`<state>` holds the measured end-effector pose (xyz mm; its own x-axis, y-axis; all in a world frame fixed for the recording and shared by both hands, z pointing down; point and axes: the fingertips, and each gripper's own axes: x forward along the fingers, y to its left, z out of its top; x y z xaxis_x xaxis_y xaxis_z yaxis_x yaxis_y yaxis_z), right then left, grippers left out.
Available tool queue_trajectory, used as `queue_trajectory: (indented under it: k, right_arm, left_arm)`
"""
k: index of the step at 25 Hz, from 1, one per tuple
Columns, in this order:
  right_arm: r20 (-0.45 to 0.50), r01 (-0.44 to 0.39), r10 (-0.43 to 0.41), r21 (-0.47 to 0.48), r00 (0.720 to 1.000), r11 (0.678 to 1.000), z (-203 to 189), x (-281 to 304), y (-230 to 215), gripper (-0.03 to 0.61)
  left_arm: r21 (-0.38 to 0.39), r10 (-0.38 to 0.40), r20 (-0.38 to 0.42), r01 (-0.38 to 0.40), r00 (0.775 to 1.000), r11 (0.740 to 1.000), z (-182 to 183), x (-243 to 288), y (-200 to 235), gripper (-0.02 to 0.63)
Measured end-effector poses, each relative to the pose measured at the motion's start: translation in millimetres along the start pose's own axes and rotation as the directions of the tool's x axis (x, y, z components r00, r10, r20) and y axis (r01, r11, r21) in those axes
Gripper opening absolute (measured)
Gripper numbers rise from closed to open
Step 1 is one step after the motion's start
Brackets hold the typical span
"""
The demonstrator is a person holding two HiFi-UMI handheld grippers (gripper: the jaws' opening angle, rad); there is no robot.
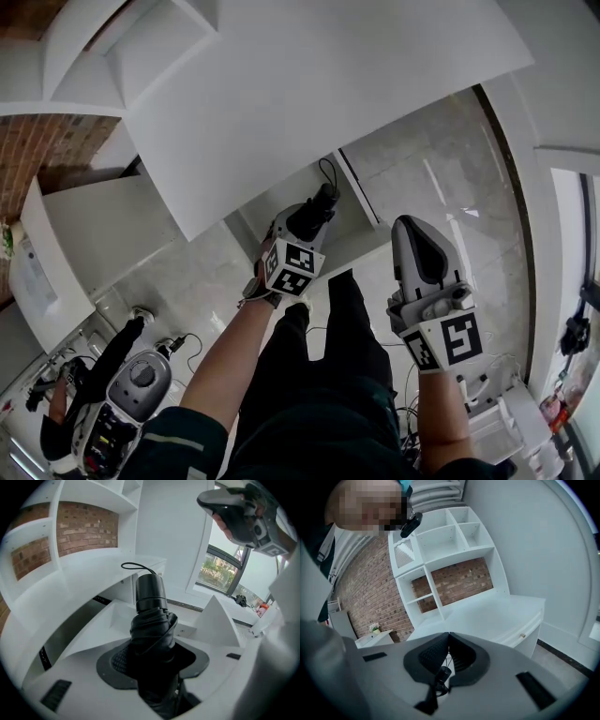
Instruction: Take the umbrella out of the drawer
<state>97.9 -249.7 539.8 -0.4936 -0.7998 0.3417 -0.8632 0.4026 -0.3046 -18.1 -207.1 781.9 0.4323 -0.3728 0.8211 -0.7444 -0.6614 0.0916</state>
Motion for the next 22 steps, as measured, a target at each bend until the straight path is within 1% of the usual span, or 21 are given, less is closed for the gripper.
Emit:
queue_trajectory:
  k: [3,5,9,12,14,18,22]
  right_arm:
    - [0.02,0.011,-0.011,-0.004,1.0,1.0,9.3,-10.0,5.6,0.003]
    - [0.035,0.014,-0.013,-0.015,0.999,1.0,18.0,-16.1,10.8,0.003]
    - [0.07,0.014,-0.012,-0.034,0.997,0.999,34.0,-26.4,23.5,0.003]
    - [0.092,0.009,-0.007,-0.026,0.996,1.0,43.6,-37.6,35.2,0.003]
    - [0.096,0.008,-0.005,-0.034,0.995,0.999,48.4,-45.1,42.0,0.003]
    - [0.118,0.018,-0.011,-0.059,0.993,0.998,58.6,-58.0,53.6,0.003]
    - [0.143,0.022,-0.012,-0.062,0.99,0.998,73.2,-72.0,68.5,0.003]
  left_arm:
    - [0.017,0.009,0.06,-0.01,0.998,1.0,17.4,-24.1,-2.8,0.199]
    - [0.012,0.021,0.106,-0.022,0.994,1.0,30.9,-41.8,-2.2,0.199]
    - [0.009,0.048,0.19,-0.05,0.981,0.999,59.0,-77.8,2.9,0.2]
    - [0.006,0.058,0.236,-0.062,0.97,0.998,76.1,-106.2,1.4,0.201]
    - [-0.008,0.064,0.264,-0.064,0.962,0.998,86.4,-124.2,0.0,0.201]
    - [-0.061,0.066,0.319,-0.049,0.945,0.997,97.8,-155.2,-2.7,0.201]
    - [-0.075,0.071,0.357,-0.047,0.931,0.996,105.9,-185.5,-7.7,0.202]
